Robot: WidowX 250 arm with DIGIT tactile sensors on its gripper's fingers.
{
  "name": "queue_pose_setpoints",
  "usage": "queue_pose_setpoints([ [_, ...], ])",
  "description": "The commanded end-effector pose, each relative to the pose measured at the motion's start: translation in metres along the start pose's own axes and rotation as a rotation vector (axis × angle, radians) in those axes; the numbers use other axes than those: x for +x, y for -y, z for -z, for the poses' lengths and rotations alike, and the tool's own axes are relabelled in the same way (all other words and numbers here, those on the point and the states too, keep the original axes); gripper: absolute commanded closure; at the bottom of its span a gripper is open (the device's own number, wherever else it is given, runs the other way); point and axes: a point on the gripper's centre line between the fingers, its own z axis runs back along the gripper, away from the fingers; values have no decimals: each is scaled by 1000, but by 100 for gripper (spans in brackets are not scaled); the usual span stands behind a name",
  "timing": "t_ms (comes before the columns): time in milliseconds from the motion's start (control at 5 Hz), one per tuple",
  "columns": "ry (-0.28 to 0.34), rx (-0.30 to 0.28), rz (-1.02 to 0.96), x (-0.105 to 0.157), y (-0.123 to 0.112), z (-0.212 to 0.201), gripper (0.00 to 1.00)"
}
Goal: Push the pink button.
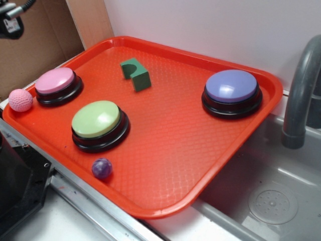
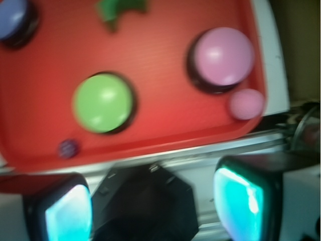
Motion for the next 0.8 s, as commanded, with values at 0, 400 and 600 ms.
queue_pose_setpoints([
  [0, 50, 48, -100, 1, -37, 6, 0],
  [400, 50, 48, -100, 1, -37, 6, 0],
  [600, -14, 78, -97, 21, -59, 41, 0],
])
